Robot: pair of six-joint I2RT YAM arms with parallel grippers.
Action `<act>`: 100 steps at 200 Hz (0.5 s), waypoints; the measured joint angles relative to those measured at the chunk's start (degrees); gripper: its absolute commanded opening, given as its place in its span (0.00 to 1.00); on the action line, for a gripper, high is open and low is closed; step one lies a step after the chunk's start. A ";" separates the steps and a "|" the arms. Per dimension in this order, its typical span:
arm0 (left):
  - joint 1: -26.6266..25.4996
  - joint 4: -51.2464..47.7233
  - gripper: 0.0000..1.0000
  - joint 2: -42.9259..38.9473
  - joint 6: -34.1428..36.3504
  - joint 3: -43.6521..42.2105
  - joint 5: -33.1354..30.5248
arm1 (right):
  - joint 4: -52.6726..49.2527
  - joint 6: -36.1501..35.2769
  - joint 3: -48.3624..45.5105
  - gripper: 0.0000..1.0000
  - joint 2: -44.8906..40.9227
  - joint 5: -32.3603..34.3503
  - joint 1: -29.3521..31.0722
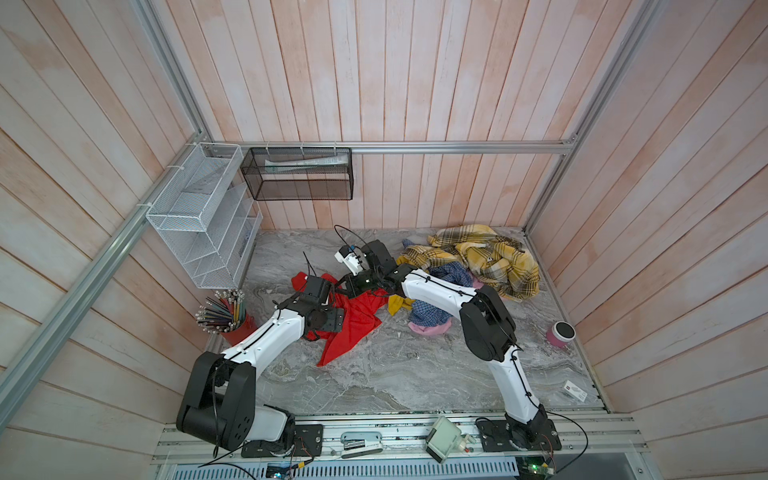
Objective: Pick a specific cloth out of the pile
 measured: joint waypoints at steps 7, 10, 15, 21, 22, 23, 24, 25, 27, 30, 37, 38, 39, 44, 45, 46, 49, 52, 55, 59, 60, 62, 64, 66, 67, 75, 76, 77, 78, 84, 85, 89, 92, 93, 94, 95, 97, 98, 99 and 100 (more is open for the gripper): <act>0.00 0.00 0.94 0.00 -0.02 0.00 0.02 | 0.00 -0.02 0.07 0.00 0.00 0.00 -0.09; 0.00 0.00 0.94 0.00 -0.02 0.00 0.04 | 0.00 0.00 0.07 0.00 0.00 0.00 -0.11; 0.00 0.00 0.94 0.00 -0.04 0.00 0.04 | -0.02 0.00 0.07 0.00 0.00 0.00 -0.20; 0.00 0.00 0.94 0.00 -0.07 0.00 0.04 | 0.00 0.00 0.07 0.00 0.00 0.00 -0.33; 0.00 0.00 0.94 0.00 -0.09 0.00 0.04 | 0.00 0.00 0.07 0.00 0.00 0.00 -0.33; 0.00 0.00 0.94 0.00 -0.11 0.00 0.04 | 0.00 0.00 0.07 0.00 -0.02 0.00 -0.37; 0.00 0.00 0.94 0.00 -0.15 0.00 0.02 | 0.00 0.00 0.07 0.00 -0.02 0.00 -0.39; 0.00 0.00 0.94 0.00 -0.20 0.00 0.02 | 0.00 0.00 0.07 0.00 -0.02 0.02 -0.42; 0.00 0.00 0.94 0.00 -0.22 0.00 0.00 | -0.02 0.00 0.07 0.00 -0.02 0.00 -0.44; 0.00 -0.02 0.94 0.00 -0.31 0.00 0.00 | -0.04 0.00 0.07 0.00 -0.02 0.02 -0.50; 0.00 -0.04 0.94 0.00 -0.59 0.00 -0.07 | -0.09 0.07 0.07 0.00 -0.02 0.07 -0.66; 0.00 -0.04 0.94 0.02 -0.63 0.00 -0.07 | -0.11 0.11 0.07 0.00 -0.04 0.09 -0.70; 0.00 -0.04 0.94 0.02 -0.66 0.00 -0.07 | -0.13 0.11 0.07 0.00 -0.04 0.11 -0.72; 0.00 -0.09 0.94 0.02 -0.85 0.00 -0.09 | -0.24 0.15 0.07 0.00 -0.15 0.31 -0.83; 0.00 -0.11 0.94 0.02 -0.87 0.00 -0.11 | -0.28 0.17 0.07 0.00 -0.15 0.35 -0.85; 0.00 -0.11 0.94 0.02 -0.87 0.00 -0.11 | -0.33 0.22 0.04 0.00 -0.15 0.39 -0.90; 0.00 -0.17 0.94 0.04 -0.98 0.00 -0.13 | -0.42 0.22 0.04 0.00 -0.24 0.50 -0.96; 0.00 -0.28 0.94 0.07 -1.11 0.00 -0.24 | -0.46 0.35 0.02 0.00 -0.33 0.68 -1.07; 0.00 -0.39 0.94 0.11 -1.27 0.00 -0.26 | -0.48 0.46 -0.07 0.00 -0.50 0.83 -1.16; 0.00 -0.52 0.94 0.17 -1.42 0.00 -0.28 | -0.46 0.66 -0.28 0.00 -0.81 1.11 -1.36; 0.00 -0.57 0.94 0.20 -1.49 0.00 -0.28 | -0.46 0.68 -0.33 0.00 -0.87 1.16 -1.38; 0.00 -0.68 0.94 0.24 -1.57 0.00 -0.31 | -0.48 0.70 -0.46 0.00 -1.05 1.25 -1.46; 0.00 -0.76 0.94 0.26 -1.62 0.00 -0.31 | -0.48 0.79 -0.57 0.00 -1.20 1.33 -1.53; 0.00 -0.87 0.94 0.33 -1.77 0.00 -0.31 | -0.50 1.01 -0.74 0.00 -1.44 1.51 -1.68; 0.00 -0.90 0.94 0.33 -1.75 0.00 -0.31 | -0.46 1.11 -0.85 0.00 -1.62 1.62 -1.77; 0.00 -1.31 0.94 0.39 -1.99 0.00 -0.28 | -0.37 1.73 -1.36 0.00 -2.49 2.16 -2.29; 0.00 -1.33 0.94 0.42 -2.05 0.00 -0.28 | -0.37 1.73 -1.40 0.00 -2.56 2.23 -2.36; 0.00 -1.38 0.94 0.42 -2.08 0.00 -0.26 | -0.33 1.75 -1.51 0.00 -2.73 2.32 -2.49; 0.00 -1.42 0.94 0.42 -2.10 0.00 -0.26 | -0.28 1.81 -1.57 0.00 -2.82 2.40 -2.58; 0.00 -1.70 0.94 0.42 -2.19 0.02 -0.26 | -0.17 2.34 -2.01 0.00 -3.58 2.82 -3.21; 0.00 -1.77 0.94 0.42 -2.21 0.04 -0.24 | -0.15 2.45 -2.05 0.00 -3.67 2.89 -3.32; 0.00 -1.99 0.94 0.42 -2.25 0.09 -0.24 | 0.07 2.95 -2.32 0.00 -4.09 3.08 -3.78; 0.00 -2.19 0.94 0.42 -2.40 0.11 -0.24 | 0.24 3.15 -2.43 0.00 -4.33 3.28 -4.15; 0.00 -2.23 0.94 0.42 -2.40 0.11 -0.24 | 0.26 3.23 -2.45 0.00 -4.37 3.32 -4.24; 0.00 -2.29 0.94 0.42 -2.38 0.13 -0.24 | 0.31 3.34 -2.49 0.00 -4.48 3.34 -4.44; 0.00 -2.32 0.94 0.42 -2.40 0.13 -0.24 | 0.35 3.43 -2.49 0.00 -4.52 3.34 -4.50; 0.00 -2.43 0.94 0.42 -2.51 0.15 -0.24 | 0.46 3.56 -2.49 0.00 -4.66 3.39 -4.74; 0.00 -2.47 0.94 0.39 -2.54 0.17 -0.24 | 0.52 3.65 -2.49 0.00 -4.68 3.43 -4.94; 0.00 -2.51 0.94 0.39 -2.58 0.17 -0.26 | 0.57 3.69 -2.49 0.00 -4.70 3.45 -5.03; 0.00 -2.54 0.94 0.39 -2.60 0.17 -0.24 | 0.70 3.80 -2.49 0.00 -4.76 3.48 -5.22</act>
